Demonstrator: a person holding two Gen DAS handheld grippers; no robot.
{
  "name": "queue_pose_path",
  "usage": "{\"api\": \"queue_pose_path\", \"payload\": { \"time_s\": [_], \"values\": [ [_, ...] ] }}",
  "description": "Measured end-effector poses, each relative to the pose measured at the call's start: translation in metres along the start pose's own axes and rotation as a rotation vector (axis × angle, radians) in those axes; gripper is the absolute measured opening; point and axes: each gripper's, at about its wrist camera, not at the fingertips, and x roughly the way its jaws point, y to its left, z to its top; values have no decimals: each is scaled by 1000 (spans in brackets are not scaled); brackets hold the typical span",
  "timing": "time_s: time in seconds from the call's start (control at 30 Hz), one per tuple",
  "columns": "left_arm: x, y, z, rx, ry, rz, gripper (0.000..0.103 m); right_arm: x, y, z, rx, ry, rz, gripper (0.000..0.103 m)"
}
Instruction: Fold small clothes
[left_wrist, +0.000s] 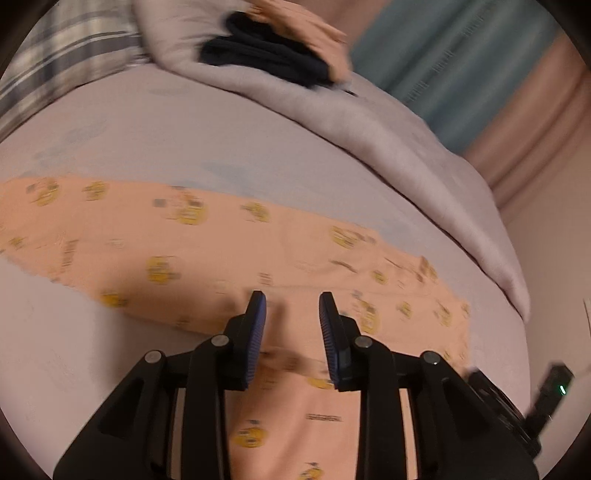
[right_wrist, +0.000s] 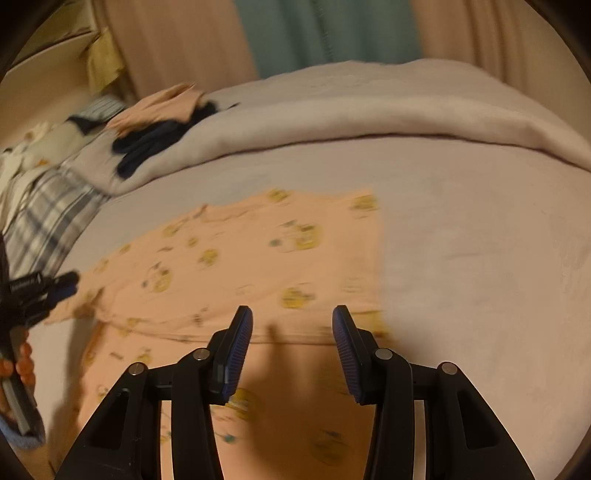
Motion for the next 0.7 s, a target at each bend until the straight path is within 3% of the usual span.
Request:
{"api": "queue_pose_path", "payload": {
  "time_s": [0.1, 0.17, 0.23, 0.3, 0.4, 0.47, 0.7],
  "values": [
    [27, -9, -10, 35, 83, 11, 28, 27, 4, -2, -9, 53, 15, 45],
    [52, -3, -19, 35, 155, 66, 23, 40, 6, -7, -21, 91, -10, 45],
    [59, 2, -23, 38, 159, 79, 16, 45, 9, -11, -57, 90, -29, 45],
    [49, 7, -20, 21, 151, 38, 17, 43, 11, -8, -68, 107, -39, 45],
    [17, 27, -11, -51, 94, -42, 35, 32, 14, -6, -77, 115, -38, 45],
    [-8, 53, -7, -112, 37, -45, 64, 19, 17, -8, -84, 98, -24, 45],
    [-61, 184, 5, -403, -81, 68, 64, -4, 42, -21, -92, 70, 61, 45]
  ]
}}
